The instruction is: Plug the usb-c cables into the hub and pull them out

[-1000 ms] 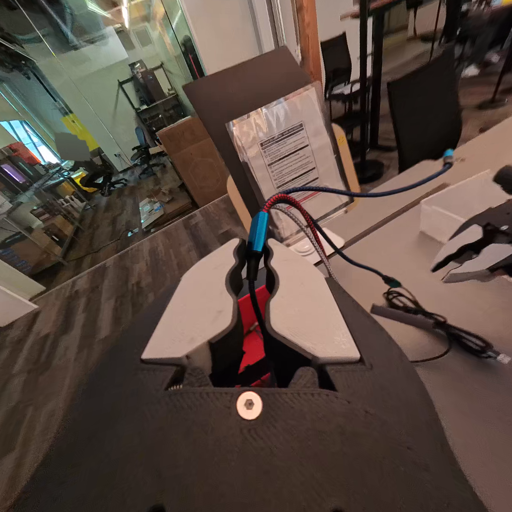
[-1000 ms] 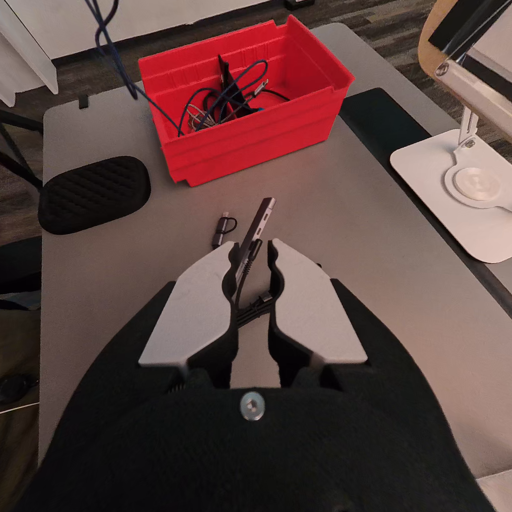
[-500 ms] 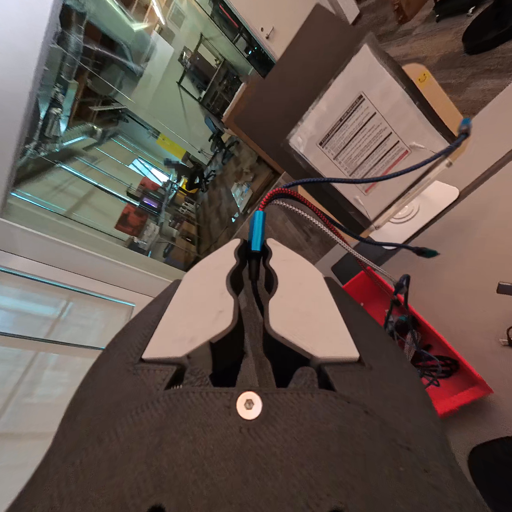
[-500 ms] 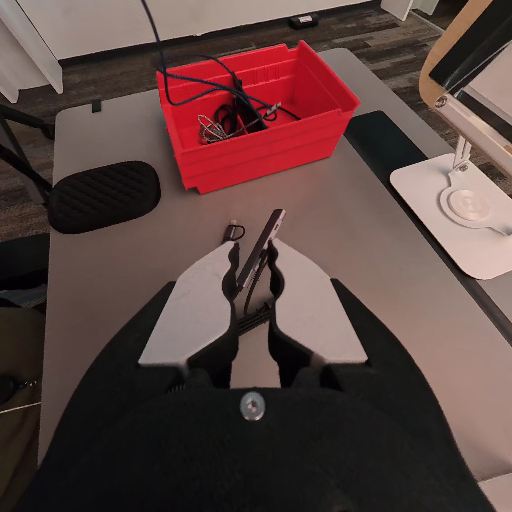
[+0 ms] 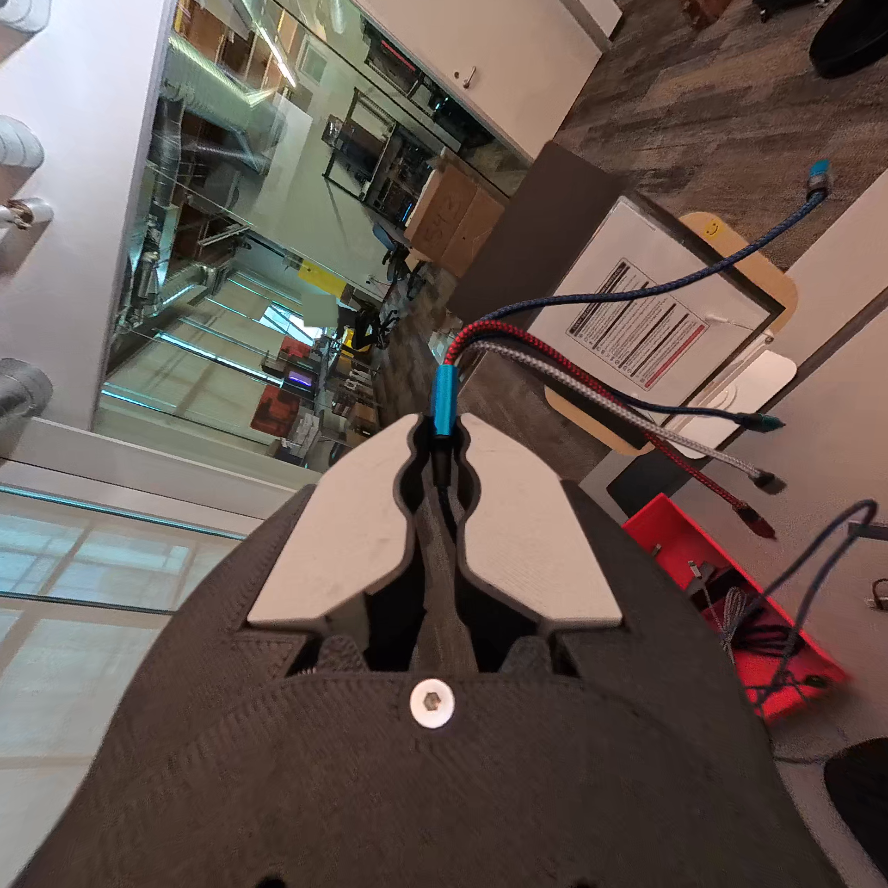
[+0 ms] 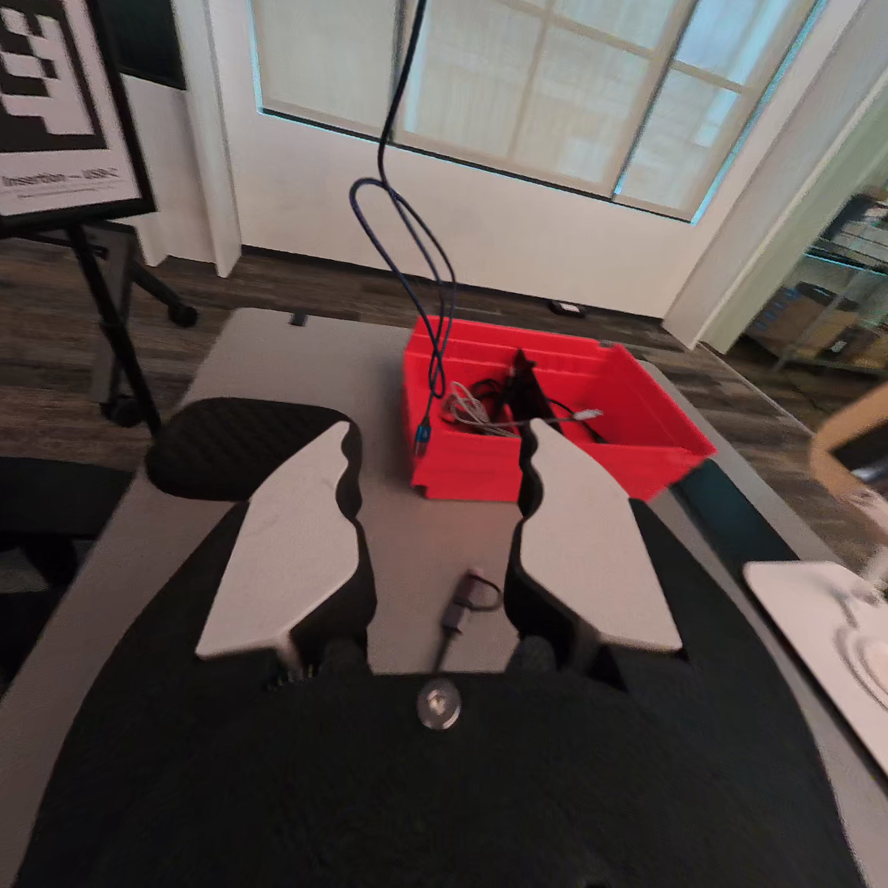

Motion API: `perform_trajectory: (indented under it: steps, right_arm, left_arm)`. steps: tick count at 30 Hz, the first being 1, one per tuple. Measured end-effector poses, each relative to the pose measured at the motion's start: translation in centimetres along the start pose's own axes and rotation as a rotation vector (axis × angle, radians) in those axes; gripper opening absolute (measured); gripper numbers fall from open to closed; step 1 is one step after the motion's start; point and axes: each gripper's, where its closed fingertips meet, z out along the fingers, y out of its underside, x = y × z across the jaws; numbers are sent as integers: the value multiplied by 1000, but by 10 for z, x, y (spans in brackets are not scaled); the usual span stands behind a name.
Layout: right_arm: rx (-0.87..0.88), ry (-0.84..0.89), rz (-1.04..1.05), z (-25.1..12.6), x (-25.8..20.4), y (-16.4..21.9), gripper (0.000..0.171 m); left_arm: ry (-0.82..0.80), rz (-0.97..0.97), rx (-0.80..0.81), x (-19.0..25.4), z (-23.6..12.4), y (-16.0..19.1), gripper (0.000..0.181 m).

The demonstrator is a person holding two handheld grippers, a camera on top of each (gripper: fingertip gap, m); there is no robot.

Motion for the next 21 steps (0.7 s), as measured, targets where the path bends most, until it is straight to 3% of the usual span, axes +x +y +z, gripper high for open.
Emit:
perform_trajectory:
  steps: [1, 5, 9, 15, 21]
  right_arm:
    - [15, -35, 7, 8, -11, -1, 68]
    - [63, -145, 45, 32, -55, -6, 84]
    - [135, -248, 54, 29, -82, -28, 85]
    - [210, -277, -13, -26, -60, -63, 83]
    - [28, -140, -157, -82, -13, -47, 82]
  left_arm:
    - [-2, 6, 2, -1, -5, -6, 8]
    - [-4, 20, 14, -1, -24, -28, 8]
    - [48, 19, 64, 13, -40, -47, 8]
    - [192, -1, 119, 65, -31, -37, 7]
    - [309, -43, 167, 125, 1, 0, 7]
